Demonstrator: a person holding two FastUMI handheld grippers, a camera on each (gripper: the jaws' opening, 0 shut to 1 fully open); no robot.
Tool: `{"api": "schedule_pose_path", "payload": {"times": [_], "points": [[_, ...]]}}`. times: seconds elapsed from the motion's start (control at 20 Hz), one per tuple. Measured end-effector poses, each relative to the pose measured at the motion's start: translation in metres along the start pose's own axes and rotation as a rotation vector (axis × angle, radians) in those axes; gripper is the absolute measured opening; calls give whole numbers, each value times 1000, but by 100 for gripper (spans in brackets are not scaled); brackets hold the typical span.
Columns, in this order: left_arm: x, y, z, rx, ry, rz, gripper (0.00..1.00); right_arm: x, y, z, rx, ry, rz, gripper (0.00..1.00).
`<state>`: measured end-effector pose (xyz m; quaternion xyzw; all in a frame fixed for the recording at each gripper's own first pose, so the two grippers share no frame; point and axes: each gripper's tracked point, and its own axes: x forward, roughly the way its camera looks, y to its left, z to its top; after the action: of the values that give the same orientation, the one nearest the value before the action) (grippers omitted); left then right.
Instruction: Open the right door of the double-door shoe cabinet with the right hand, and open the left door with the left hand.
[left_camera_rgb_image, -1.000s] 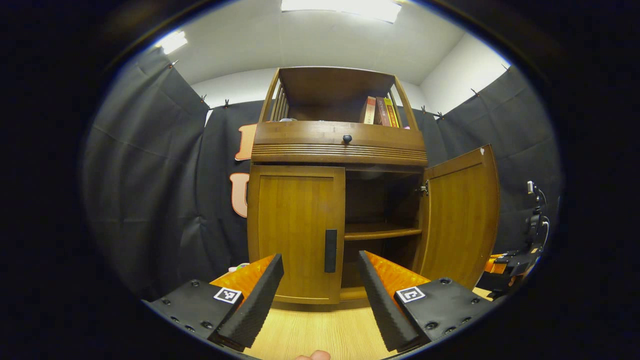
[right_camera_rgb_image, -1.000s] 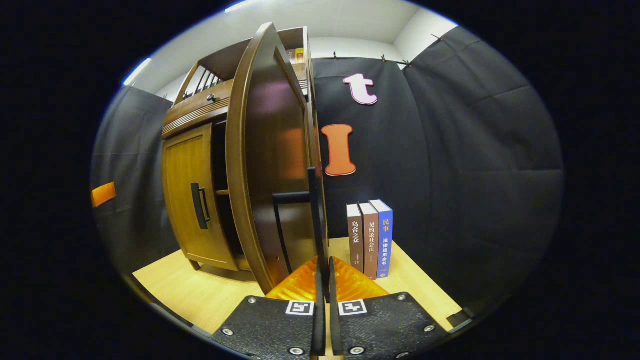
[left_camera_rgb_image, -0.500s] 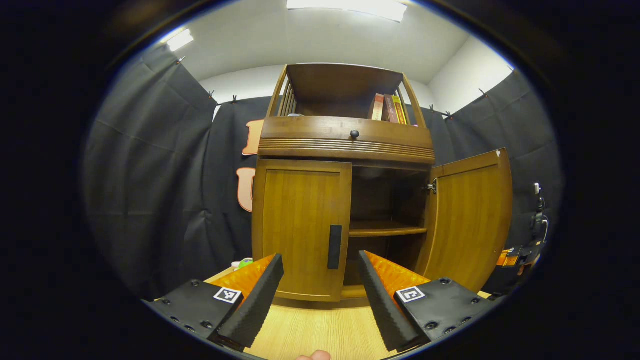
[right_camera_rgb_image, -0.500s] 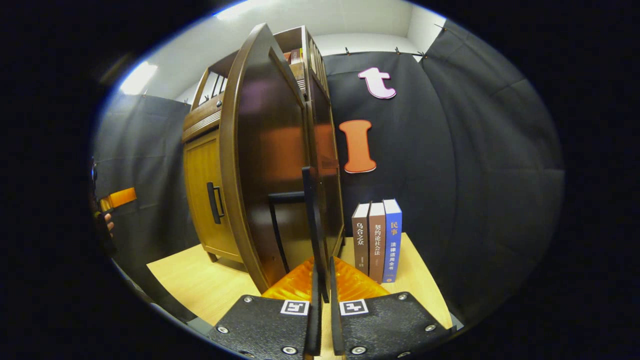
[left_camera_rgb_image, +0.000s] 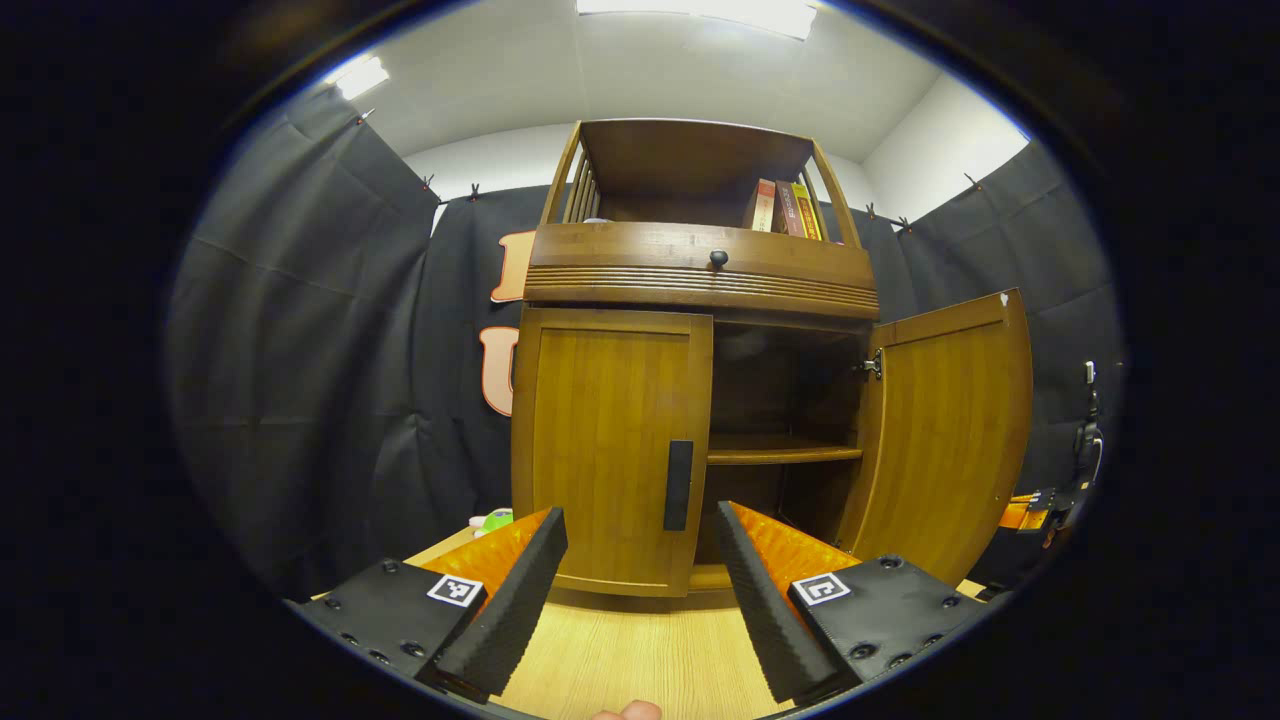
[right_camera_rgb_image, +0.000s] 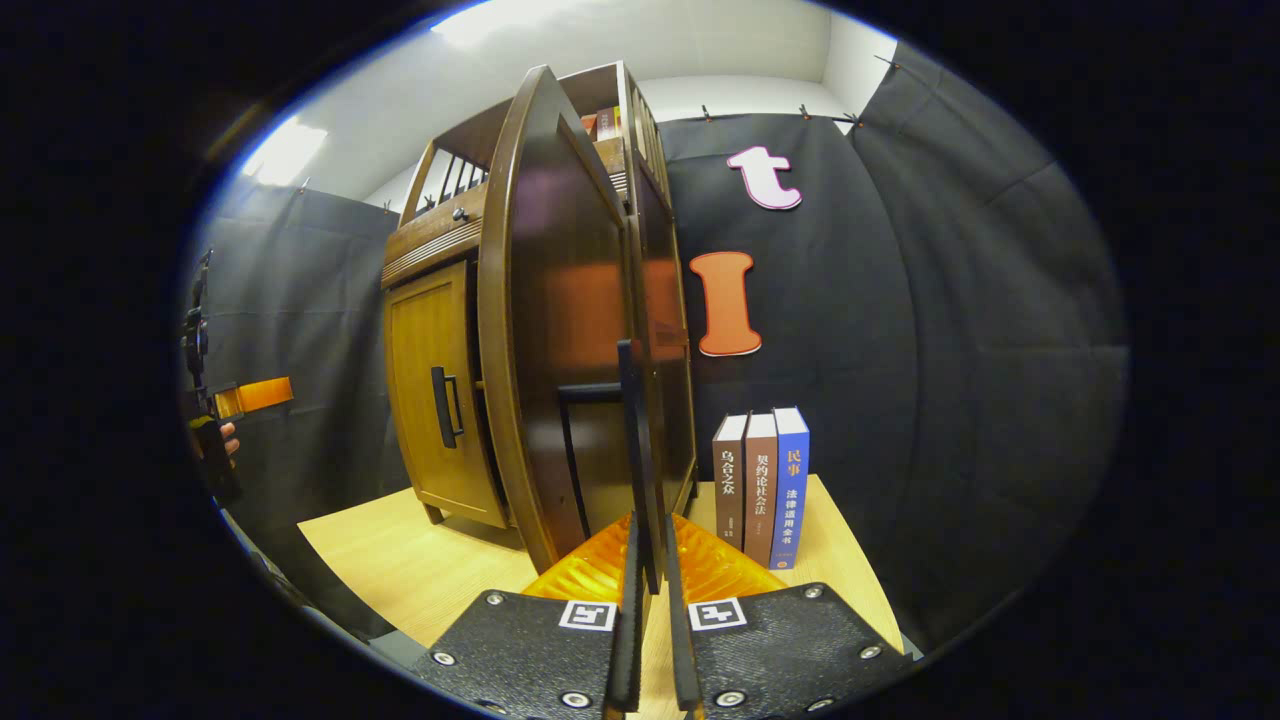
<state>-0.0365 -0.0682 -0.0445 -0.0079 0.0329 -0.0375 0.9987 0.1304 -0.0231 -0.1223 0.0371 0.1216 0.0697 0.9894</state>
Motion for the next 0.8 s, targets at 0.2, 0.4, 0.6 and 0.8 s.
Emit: {"api": "schedule_pose_path", "payload": {"times": [0.2, 0.4, 0.6, 0.8], "points": [[4, 13, -12, 32, 25, 33, 94, -24, -9, -5, -7, 29, -136, 11], [16, 18, -19, 21, 38, 30, 95, -30, 6, -1, -17, 21, -183, 10], [38, 14, -22, 18, 42, 8, 94, -27, 25, 4, -37, 16, -171, 10], [66, 2, -20, 8, 24, -27, 97, -15, 34, 19, -11, -52, -192, 10]]}}
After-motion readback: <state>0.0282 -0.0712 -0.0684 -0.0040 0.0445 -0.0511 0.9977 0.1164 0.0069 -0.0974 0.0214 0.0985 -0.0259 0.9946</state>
